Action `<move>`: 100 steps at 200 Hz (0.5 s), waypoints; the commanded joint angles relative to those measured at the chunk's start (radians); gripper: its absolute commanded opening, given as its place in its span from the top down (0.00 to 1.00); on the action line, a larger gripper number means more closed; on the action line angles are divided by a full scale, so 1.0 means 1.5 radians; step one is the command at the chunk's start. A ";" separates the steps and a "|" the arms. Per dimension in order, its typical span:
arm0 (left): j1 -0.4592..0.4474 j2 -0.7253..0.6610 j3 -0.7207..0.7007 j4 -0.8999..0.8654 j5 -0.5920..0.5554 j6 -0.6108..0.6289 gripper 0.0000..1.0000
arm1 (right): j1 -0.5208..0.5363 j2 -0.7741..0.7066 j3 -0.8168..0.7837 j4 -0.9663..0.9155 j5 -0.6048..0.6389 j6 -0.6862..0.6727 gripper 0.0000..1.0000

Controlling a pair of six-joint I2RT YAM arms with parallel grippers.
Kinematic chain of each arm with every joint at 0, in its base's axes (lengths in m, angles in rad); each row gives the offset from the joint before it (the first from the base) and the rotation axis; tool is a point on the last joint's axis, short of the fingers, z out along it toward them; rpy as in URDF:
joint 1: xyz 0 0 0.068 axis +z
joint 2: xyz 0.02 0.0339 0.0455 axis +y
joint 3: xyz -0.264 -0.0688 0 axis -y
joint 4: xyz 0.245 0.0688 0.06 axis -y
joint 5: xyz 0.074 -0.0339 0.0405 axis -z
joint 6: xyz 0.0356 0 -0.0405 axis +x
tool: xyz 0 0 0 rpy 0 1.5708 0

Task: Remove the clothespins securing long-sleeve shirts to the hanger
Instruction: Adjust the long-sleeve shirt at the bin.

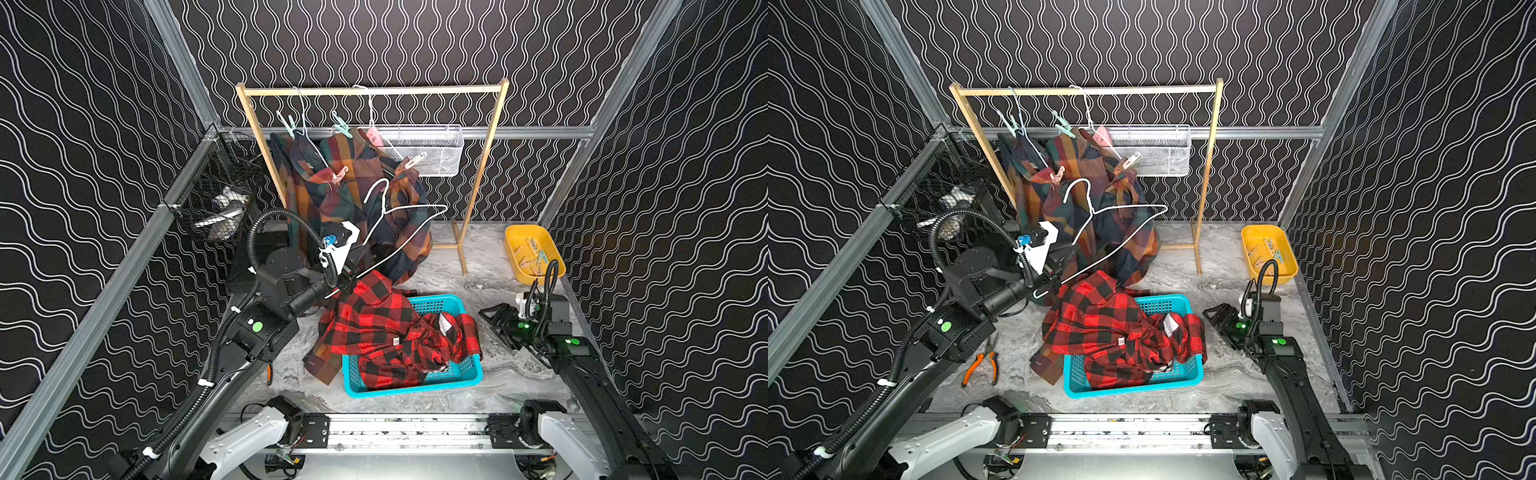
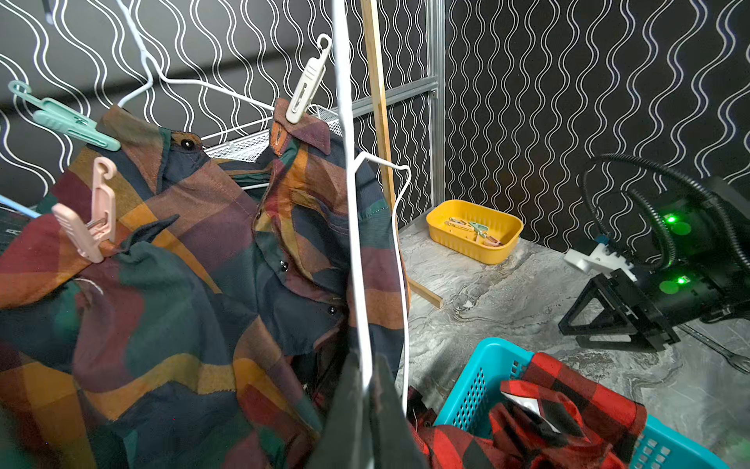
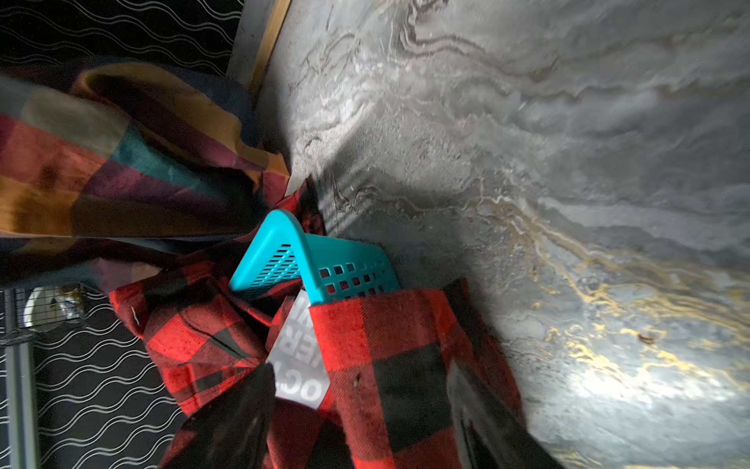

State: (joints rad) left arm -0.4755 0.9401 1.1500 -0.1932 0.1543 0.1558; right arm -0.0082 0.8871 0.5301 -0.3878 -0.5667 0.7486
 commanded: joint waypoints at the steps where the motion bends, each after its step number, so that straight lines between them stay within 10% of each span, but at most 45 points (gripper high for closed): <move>1: 0.001 0.004 -0.001 0.040 0.012 -0.003 1.00 | -0.002 0.027 -0.024 0.105 -0.076 0.035 0.30; 100: 0.000 0.012 0.003 0.037 0.022 -0.008 1.00 | -0.002 0.165 -0.080 0.267 -0.097 0.061 0.41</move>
State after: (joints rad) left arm -0.4755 0.9577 1.1500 -0.1730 0.1791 0.1524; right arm -0.0132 1.1103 0.4183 -0.0696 -0.7136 0.8169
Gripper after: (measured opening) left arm 0.071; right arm 0.659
